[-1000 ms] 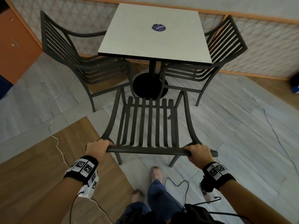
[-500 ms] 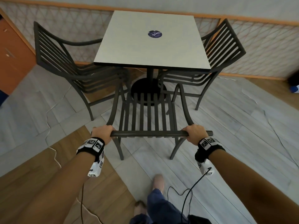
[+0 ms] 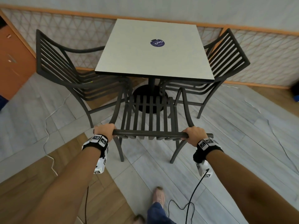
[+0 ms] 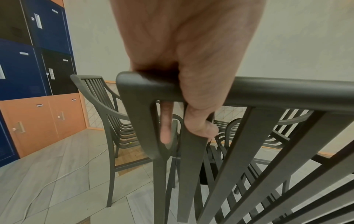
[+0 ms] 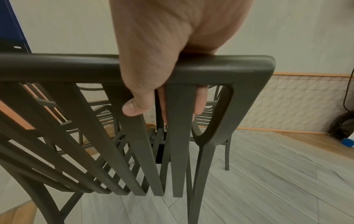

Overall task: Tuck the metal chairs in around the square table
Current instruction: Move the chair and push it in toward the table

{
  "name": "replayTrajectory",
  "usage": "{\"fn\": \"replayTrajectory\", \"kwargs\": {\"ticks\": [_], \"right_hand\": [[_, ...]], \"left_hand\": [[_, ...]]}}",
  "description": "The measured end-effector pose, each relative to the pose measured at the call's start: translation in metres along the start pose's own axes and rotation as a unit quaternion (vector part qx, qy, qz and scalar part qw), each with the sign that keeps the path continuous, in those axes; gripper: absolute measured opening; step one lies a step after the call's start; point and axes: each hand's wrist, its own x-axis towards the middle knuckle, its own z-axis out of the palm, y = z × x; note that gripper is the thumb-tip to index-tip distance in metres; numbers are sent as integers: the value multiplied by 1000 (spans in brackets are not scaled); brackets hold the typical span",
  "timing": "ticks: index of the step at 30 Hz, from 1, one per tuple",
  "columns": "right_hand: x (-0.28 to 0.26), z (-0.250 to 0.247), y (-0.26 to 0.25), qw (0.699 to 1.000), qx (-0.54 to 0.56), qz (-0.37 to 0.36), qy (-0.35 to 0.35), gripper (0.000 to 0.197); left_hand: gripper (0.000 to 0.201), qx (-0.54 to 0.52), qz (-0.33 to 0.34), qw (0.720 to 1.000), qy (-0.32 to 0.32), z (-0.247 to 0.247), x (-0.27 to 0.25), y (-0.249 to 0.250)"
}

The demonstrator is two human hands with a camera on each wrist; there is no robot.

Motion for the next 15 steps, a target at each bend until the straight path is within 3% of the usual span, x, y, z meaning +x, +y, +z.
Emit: {"fn": "replayTrajectory", "kwargs": {"ticks": [11,15], "right_hand": [[3,-9,-6,998,52,19,-28,21],[-1,-1,-25,993,96,-39,49,37]], "left_hand": [[12,-54,-2,998,38,0,0,2],[21,-122,40,988,85,5,-9,-6]]}}
